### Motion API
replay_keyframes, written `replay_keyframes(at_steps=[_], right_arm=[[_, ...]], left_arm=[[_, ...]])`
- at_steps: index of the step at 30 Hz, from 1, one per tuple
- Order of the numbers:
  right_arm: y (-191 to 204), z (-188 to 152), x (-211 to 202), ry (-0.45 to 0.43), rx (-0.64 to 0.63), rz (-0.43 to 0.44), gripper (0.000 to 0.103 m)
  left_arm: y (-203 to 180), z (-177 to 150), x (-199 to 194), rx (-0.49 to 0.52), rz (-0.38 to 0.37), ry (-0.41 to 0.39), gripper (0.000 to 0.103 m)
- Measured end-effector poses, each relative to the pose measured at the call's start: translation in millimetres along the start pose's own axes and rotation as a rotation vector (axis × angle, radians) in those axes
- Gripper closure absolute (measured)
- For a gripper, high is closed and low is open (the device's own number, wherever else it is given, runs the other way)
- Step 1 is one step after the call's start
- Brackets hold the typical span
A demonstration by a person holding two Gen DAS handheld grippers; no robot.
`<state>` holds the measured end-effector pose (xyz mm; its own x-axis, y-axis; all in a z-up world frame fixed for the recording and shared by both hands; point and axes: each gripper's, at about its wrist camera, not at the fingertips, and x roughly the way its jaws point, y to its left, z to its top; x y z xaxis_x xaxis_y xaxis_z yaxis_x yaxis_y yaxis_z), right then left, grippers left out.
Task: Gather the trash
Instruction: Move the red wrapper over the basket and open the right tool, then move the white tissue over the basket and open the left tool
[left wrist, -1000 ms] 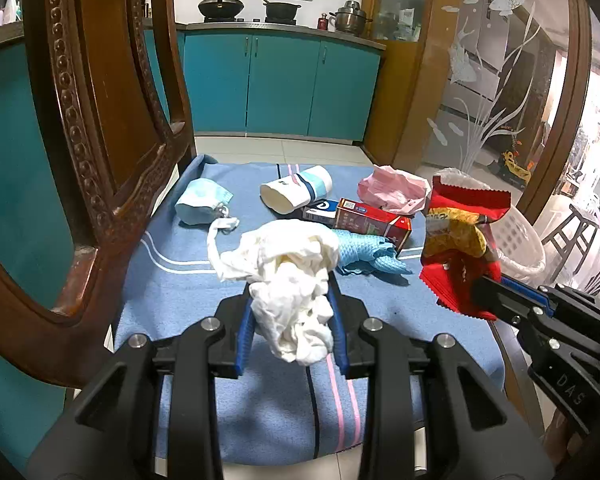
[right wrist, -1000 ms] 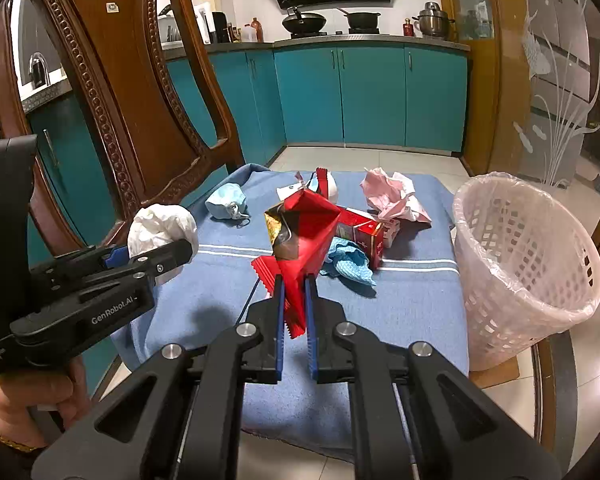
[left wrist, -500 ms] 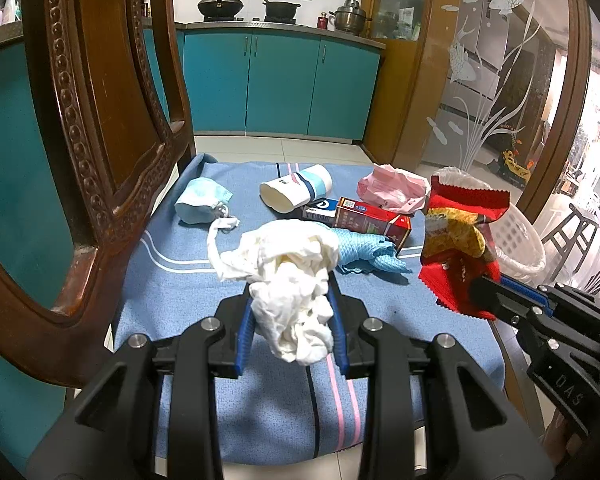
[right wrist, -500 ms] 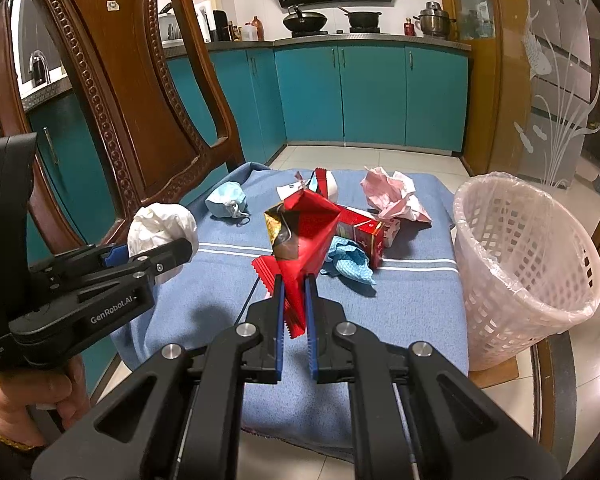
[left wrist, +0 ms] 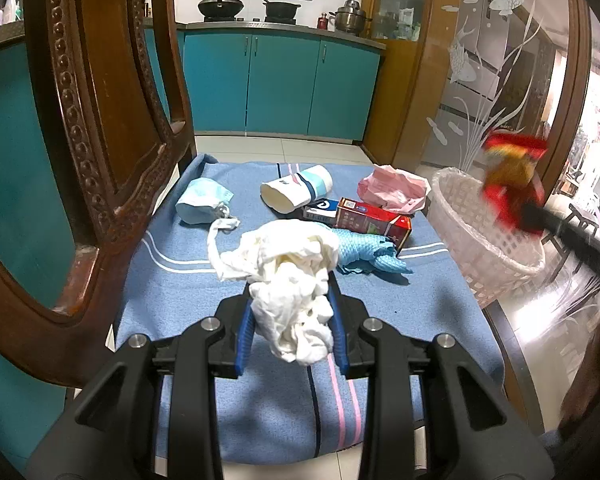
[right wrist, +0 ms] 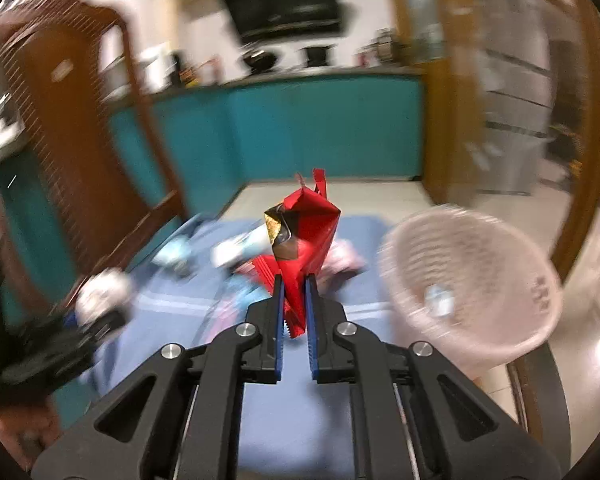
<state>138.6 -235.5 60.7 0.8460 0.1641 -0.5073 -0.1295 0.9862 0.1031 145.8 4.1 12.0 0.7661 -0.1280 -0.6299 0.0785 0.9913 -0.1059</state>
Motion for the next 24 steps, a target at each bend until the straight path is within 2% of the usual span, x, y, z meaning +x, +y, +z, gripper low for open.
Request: replay_keyframes(at_steps=[4, 7, 8, 10, 11, 12, 13, 14, 17, 18, 20, 24], right_arm=[[-61.0, 17.3, 16.8, -0.024, 0.126, -0.104, 0.092], [-97.5, 17.7, 42.8, 0.004, 0.182, -0.156, 0.091], [-107.2, 15.3, 51.2, 0.018, 0.201, -0.154, 0.088], [-127.7, 9.3, 71.8, 0.059, 0.247, -0.156, 0.069], [-134.8, 6.2, 77.9, 0.085, 0.269, -0.166, 0.053], [-143.7, 4.4, 78.4, 0.111, 0.318, -0.168, 0.050], [-146.4, 5.5, 72.2, 0.102, 0.347, -0.150, 0.050], [-147.4, 9.5, 56.1, 0.051, 0.375, -0.109, 0.048], [-137.6, 16.7, 8.7, -0.106, 0.370, -0.110, 0.021], [-135.6, 15.4, -16.0, -0.191, 0.385, -0.119, 0.012], [-136.7, 11.1, -48.4, -0.309, 0.434, -0.132, 0.008], [-143.4, 7.8, -72.2, -0.427, 0.477, -0.182, 0.008]], left_arm=[[2.4, -0.1, 2.8, -0.009, 0.000, 0.008, 0.071], [0.8, 0.0, 3.4, -0.004, -0.004, 0.008, 0.071], [0.0, -0.4, 3.7, -0.001, -0.005, 0.008, 0.071], [-1.1, -0.7, 5.3, 0.004, -0.011, 0.011, 0.071], [-1.5, -1.4, 6.3, 0.008, -0.014, 0.011, 0.071], [-2.4, -2.5, 7.3, 0.015, -0.016, 0.012, 0.071], [-2.3, -3.4, 8.2, 0.019, -0.017, 0.014, 0.071], [-2.6, -4.1, 8.6, 0.021, -0.019, 0.015, 0.071], [-5.4, -6.4, 10.7, 0.030, -0.025, 0.021, 0.071], [-8.5, -6.7, 10.9, 0.035, -0.037, 0.021, 0.071], [-16.9, -5.8, 12.4, 0.046, -0.051, 0.026, 0.071], [-61.8, 10.5, 24.6, 0.089, -0.114, 0.034, 0.071]])
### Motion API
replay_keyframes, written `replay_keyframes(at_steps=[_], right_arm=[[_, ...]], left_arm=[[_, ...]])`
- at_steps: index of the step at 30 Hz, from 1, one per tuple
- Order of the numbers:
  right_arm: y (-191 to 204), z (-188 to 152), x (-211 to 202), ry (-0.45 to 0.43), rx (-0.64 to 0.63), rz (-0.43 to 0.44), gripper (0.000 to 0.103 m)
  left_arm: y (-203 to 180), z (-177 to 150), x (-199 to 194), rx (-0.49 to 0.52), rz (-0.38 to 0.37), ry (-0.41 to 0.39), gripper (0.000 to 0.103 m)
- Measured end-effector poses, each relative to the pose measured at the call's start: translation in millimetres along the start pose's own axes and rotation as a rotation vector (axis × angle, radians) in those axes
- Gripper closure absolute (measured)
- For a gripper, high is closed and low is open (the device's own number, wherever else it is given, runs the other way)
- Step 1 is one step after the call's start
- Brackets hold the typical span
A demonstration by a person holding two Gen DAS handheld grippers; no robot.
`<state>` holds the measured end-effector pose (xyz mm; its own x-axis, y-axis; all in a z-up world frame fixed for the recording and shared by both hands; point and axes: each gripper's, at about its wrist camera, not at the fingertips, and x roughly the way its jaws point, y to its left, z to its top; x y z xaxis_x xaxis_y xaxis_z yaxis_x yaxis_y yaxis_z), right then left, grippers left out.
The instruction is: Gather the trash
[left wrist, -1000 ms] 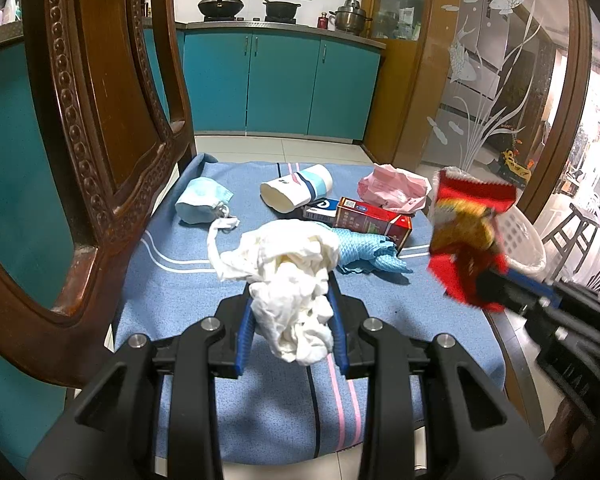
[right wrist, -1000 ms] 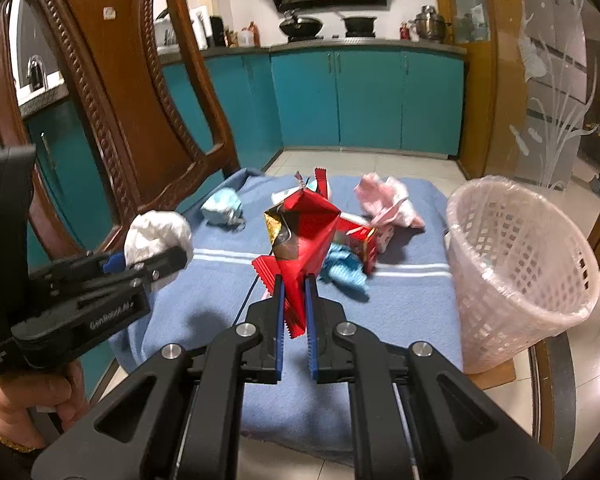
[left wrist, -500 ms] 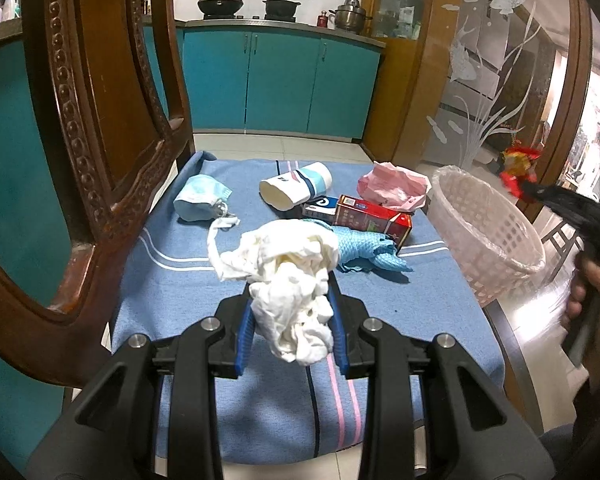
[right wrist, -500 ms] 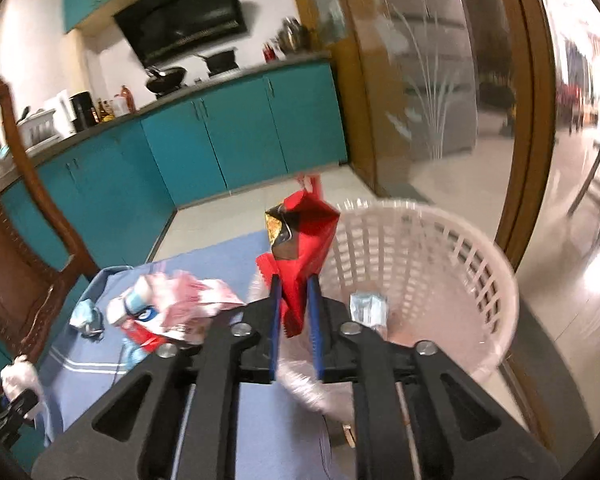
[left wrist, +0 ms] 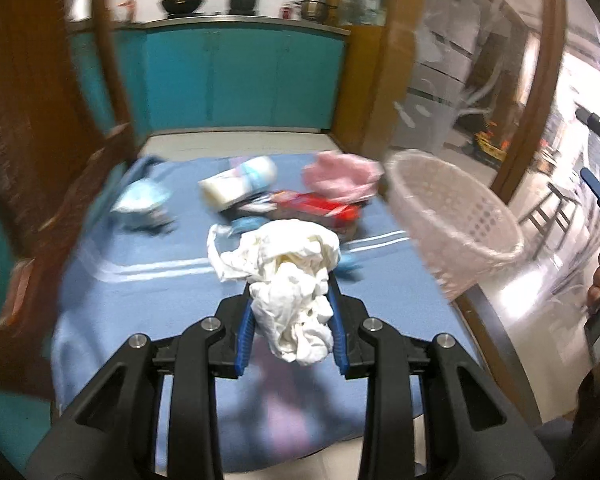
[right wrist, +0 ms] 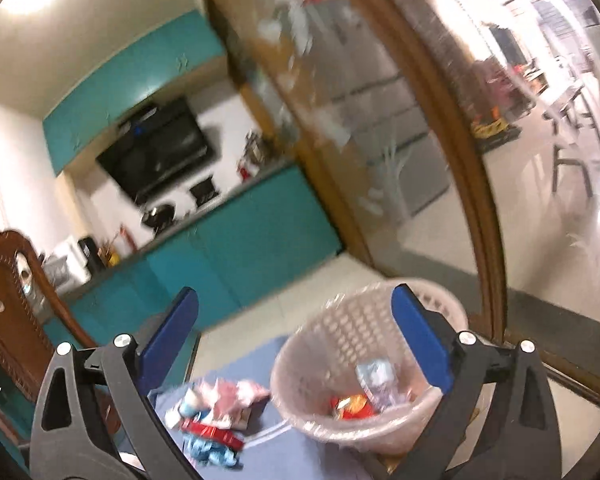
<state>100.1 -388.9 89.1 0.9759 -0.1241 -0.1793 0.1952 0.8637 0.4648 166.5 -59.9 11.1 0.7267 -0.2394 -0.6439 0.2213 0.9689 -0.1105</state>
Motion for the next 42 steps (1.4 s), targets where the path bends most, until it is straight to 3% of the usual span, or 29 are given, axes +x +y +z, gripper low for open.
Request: replay_keyframes(at_steps=[2, 7, 9, 11, 12, 17, 21, 25, 28, 35, 42], right_arm=[[-14.0, 2.1, 1.6, -0.028, 0.022, -0.062, 0.008], [-53.7, 4.8, 13.2, 0.010, 0.142, -0.131, 0.008], [-57.2, 4.7, 8.4, 0.001, 0.150, -0.137, 0.008], [-52.8, 1.6, 10.3, -0.001, 0.132, -0.143, 0.008], [-52.6, 0.5, 13.2, 0.012, 0.126, -0.145, 0.008], [-40.2, -7.3, 22.7, 0.081, 0.100, -0.100, 0.008], [-9.9, -19.5, 33.2, 0.173, 0.021, -0.043, 0.008], [39.5, -45.8, 36.3, 0.295, -0.122, 0.044, 0.008], [82.3, -72.8, 32.5, 0.384, -0.249, 0.114, 0.008], [136.7, -135.2, -4.6, 0.511, -0.447, 0.214, 0.008], [145.8, -140.3, -1.8, 0.490, -0.457, 0.203, 0.008]], left_arm=[[-39.6, 20.1, 17.4, 0.049, -0.086, 0.003, 0.071], [-130.6, 69.8, 70.2, 0.115, -0.206, 0.003, 0.071], [-157.8, 85.1, 92.9, 0.138, -0.217, 0.011, 0.062], [-181.3, 95.6, 124.9, 0.177, -0.244, 0.077, 0.030], [-182.7, 96.2, 134.8, 0.170, -0.243, 0.094, 0.030], [-131.7, 79.6, 123.9, 0.061, -0.188, 0.092, 0.024], [-66.1, 59.6, 64.6, 0.048, -0.058, 0.011, 0.017], [8.1, 33.0, 0.8, -0.030, 0.096, -0.065, 0.012], [41.9, 14.0, -30.2, -0.091, 0.155, -0.105, 0.011], [72.6, -13.1, -48.0, -0.109, 0.165, -0.097, 0.011], [73.3, -16.3, -48.0, -0.088, 0.148, -0.081, 0.011]])
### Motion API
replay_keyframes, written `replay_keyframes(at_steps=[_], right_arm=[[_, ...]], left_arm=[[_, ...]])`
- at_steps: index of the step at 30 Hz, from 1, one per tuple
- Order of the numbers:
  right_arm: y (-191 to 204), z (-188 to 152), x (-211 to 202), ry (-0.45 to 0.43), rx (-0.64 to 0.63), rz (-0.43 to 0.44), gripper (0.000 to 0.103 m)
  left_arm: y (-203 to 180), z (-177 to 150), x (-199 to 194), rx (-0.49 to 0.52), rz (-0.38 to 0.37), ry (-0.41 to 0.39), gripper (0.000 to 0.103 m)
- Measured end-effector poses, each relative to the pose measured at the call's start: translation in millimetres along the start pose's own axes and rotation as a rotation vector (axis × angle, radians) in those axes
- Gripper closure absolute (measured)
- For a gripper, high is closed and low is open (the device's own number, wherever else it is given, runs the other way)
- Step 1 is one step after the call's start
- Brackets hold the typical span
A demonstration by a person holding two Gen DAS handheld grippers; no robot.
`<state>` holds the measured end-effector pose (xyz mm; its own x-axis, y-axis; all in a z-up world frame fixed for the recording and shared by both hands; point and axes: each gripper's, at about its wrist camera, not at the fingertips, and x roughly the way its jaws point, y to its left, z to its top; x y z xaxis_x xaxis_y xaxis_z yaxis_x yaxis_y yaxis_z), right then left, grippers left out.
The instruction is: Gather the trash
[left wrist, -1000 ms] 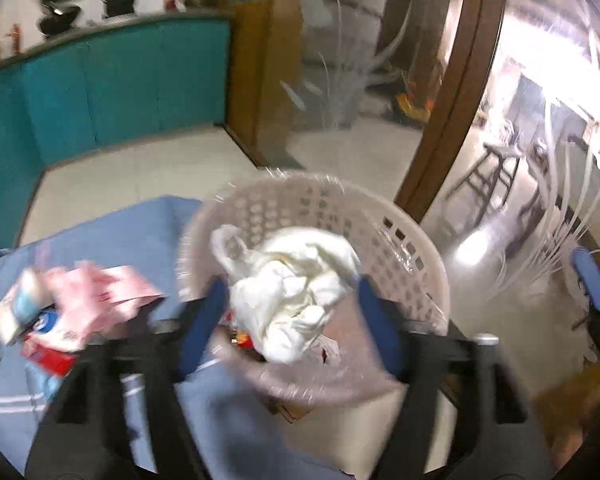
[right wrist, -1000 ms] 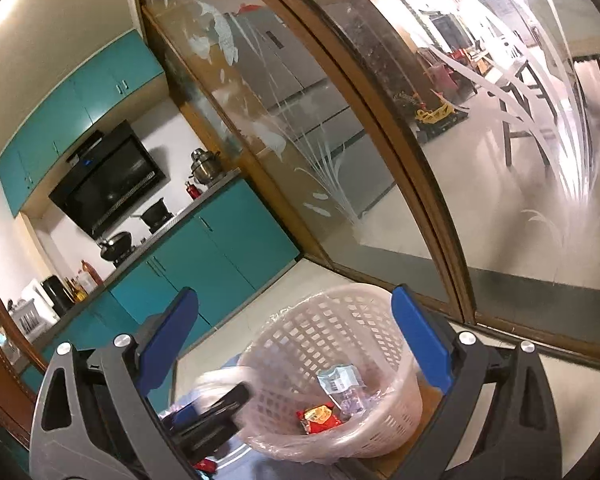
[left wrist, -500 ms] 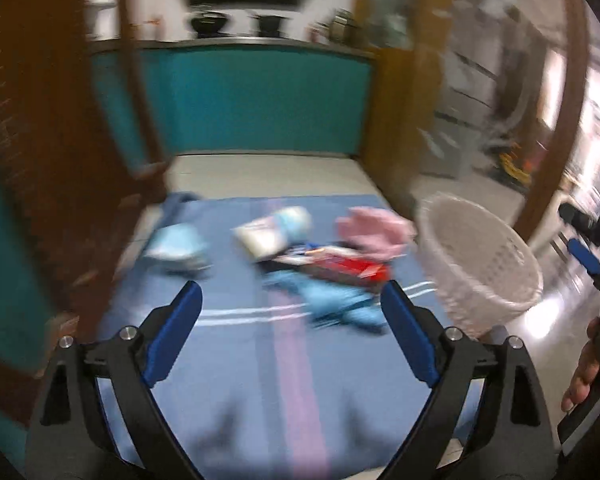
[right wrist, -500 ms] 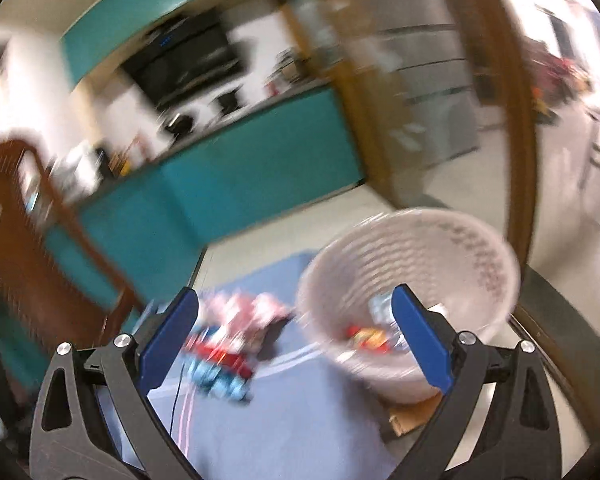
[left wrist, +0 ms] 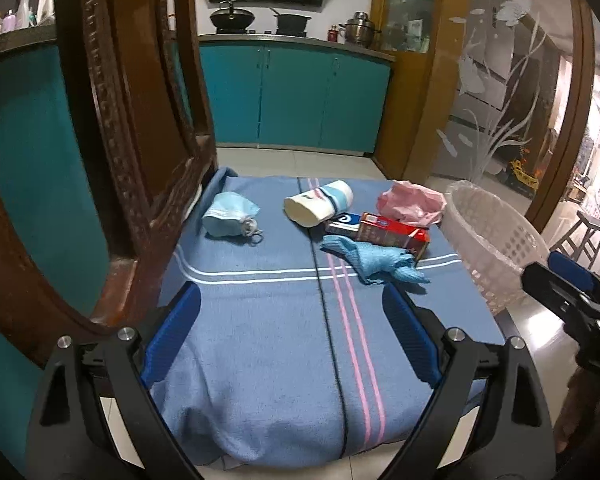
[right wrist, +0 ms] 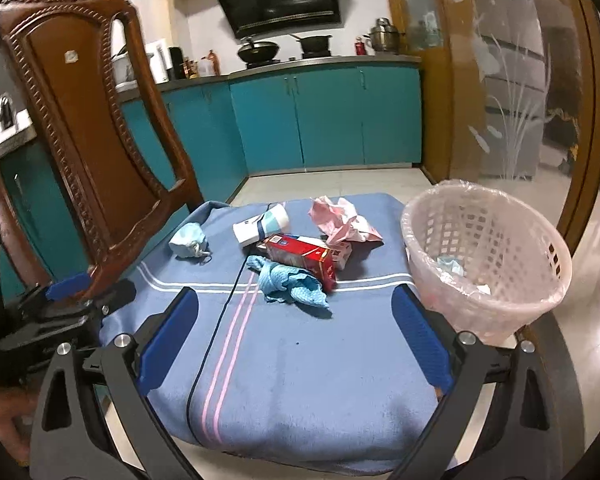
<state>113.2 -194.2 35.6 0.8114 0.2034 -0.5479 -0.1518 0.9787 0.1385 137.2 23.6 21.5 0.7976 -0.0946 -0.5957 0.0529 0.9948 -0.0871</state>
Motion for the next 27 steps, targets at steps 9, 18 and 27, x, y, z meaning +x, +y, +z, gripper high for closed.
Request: replay_keyframes(at_steps=[9, 18, 27], right_arm=[[-3.0, -1.9, 4.1, 0.013, 0.001, -0.015, 0.008], [-5.1, -1.9, 4.1, 0.012, 0.001, -0.014, 0.008], [-7.0, -1.1, 2.9, 0.009, 0.002, -0.015, 0.008]], left_arm=[[-3.8, -0.7, -3.8, -0.002, -0.018, 0.005, 0.011], [-7.3, -2.1, 0.0, 0.010, -0.014, 0.016, 0.011], [-10.6, -3.4, 4.7, 0.022, -0.010, 0.027, 0.011]])
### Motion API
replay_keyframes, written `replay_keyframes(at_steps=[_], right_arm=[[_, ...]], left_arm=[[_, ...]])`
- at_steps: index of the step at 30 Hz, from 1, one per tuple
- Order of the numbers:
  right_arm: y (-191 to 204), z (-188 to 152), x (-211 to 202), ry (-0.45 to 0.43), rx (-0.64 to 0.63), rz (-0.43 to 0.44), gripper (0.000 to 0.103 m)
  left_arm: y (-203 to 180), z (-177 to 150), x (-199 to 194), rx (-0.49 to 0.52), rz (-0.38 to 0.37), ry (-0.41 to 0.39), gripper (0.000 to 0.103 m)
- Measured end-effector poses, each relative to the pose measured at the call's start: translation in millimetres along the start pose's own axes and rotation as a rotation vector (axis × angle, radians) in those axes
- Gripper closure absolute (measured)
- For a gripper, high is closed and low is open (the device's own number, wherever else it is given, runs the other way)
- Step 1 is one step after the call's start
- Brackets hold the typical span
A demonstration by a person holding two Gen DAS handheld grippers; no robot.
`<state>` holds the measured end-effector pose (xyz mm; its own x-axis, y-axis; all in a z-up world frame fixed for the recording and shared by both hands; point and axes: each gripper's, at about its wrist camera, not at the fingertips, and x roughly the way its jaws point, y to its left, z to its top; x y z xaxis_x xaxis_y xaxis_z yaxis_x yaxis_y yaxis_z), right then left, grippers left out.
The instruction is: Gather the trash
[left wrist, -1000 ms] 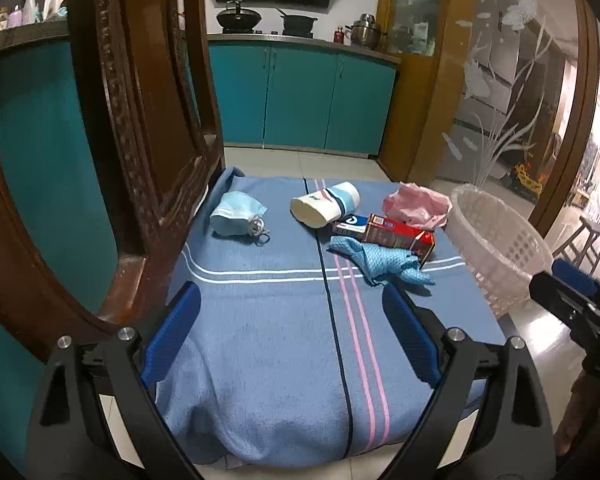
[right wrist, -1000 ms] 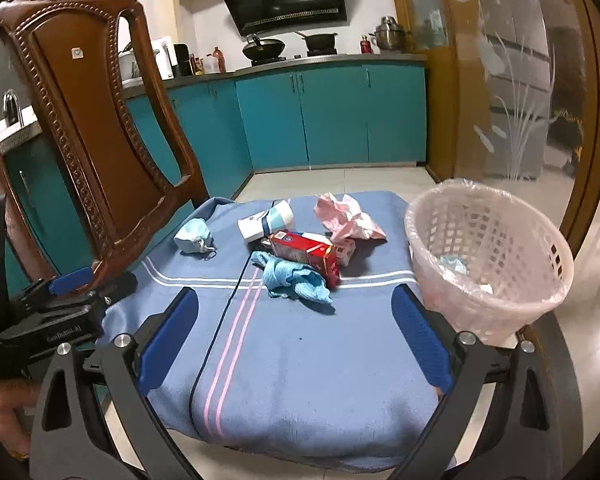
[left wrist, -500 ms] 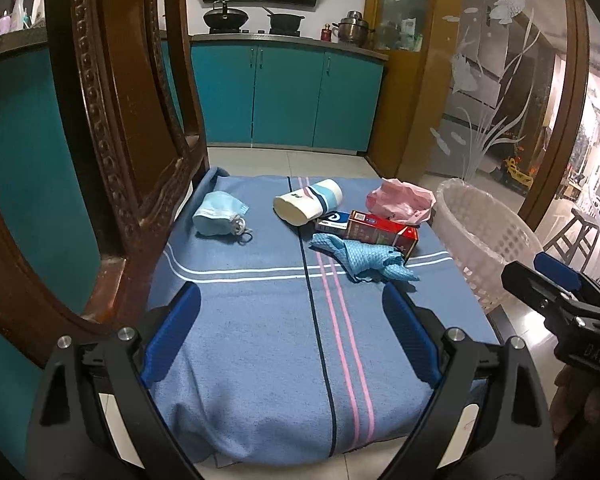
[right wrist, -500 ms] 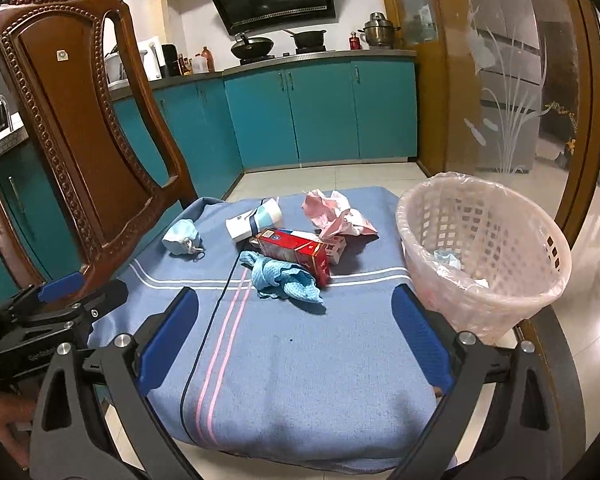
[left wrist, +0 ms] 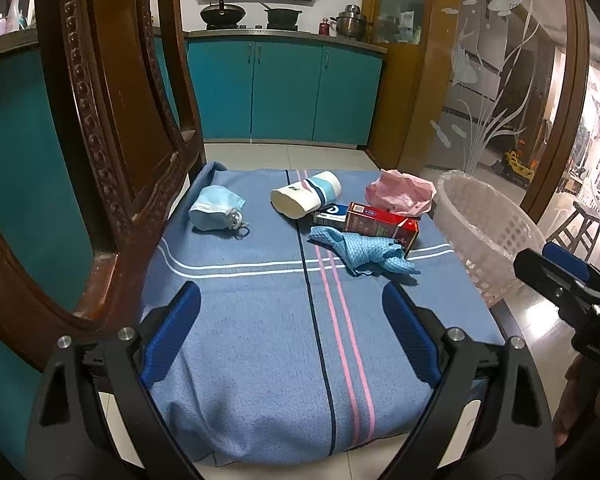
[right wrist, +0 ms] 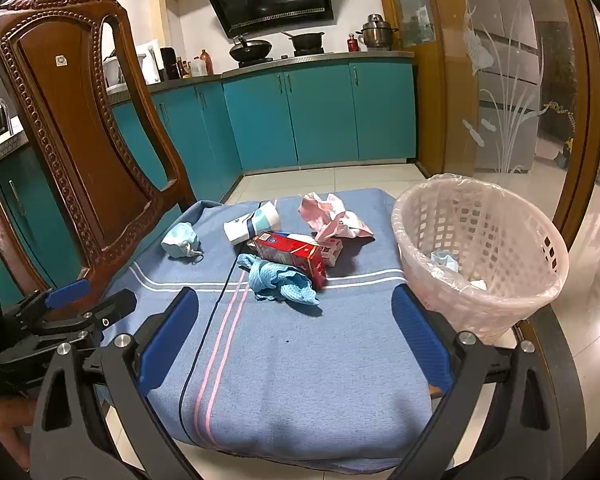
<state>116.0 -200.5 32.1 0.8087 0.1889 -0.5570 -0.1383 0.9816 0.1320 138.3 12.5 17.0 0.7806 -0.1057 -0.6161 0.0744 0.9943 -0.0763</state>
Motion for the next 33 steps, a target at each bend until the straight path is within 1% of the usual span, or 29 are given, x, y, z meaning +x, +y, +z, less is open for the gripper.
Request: replay_keyframes(at_steps=[8, 13, 15, 17, 18, 20, 22, 23, 26, 28, 31, 32, 33], right_arm=[[-0.4, 0.8, 0.1, 0.003, -0.003, 0.002, 0.008], [-0.7, 0.9, 0.4, 0.005, 0.000, 0.004, 0.008], [0.2, 1.4, 1.1, 0.005, 0.003, 0.006, 0.008], [1.5, 1.9, 1.8, 0.006, 0.005, 0.009, 0.008], [2.2, 1.9, 2.7, 0.007, 0.005, 0.012, 0.008], [3.4, 1.5, 6.5, 0.013, 0.002, 0.011, 0.008], [3.4, 0.7, 12.7, 0.031, 0.003, 0.014, 0.008], [3.1, 0.1, 15.4, 0.040, 0.004, 0.015, 0.008], [3.5, -2.5, 29.2, 0.080, 0.004, 0.042, 0.008], [3.5, -4.3, 39.5, 0.105, 0.004, 0.058, 0.008], [1.6, -5.1, 54.9, 0.145, 0.032, 0.071, 0.010], [2.4, -5.2, 58.3, 0.153, 0.037, 0.070, 0.011], [3.5, -4.9, 63.6, 0.163, 0.039, 0.067, 0.012]], left_arm=[[-0.9, -1.0, 3.9, 0.004, 0.008, 0.005, 0.011], [1.2, 0.8, 9.2, 0.005, 0.026, 0.007, 0.011], [3.0, 7.7, 16.9, 0.007, 0.047, 0.003, 0.011], [4.1, 18.7, 29.3, 0.026, 0.093, -0.009, 0.012], [4.1, 25.3, 39.7, 0.046, 0.129, -0.015, 0.013], [3.9, 34.8, 58.9, 0.079, 0.181, -0.006, 0.019], [7.1, 44.7, 81.9, 0.093, 0.214, 0.016, 0.023], [8.3, 49.2, 93.2, 0.103, 0.235, 0.020, 0.024], [8.5, 60.5, 137.7, 0.186, 0.330, 0.052, 0.026], [9.8, 64.6, 167.1, 0.234, 0.378, 0.088, 0.031], [12.7, 66.0, 202.7, 0.287, 0.422, 0.130, 0.031], [14.5, 65.0, 211.6, 0.295, 0.427, 0.144, 0.031], [17.1, 63.4, 220.6, 0.298, 0.423, 0.165, 0.034]])
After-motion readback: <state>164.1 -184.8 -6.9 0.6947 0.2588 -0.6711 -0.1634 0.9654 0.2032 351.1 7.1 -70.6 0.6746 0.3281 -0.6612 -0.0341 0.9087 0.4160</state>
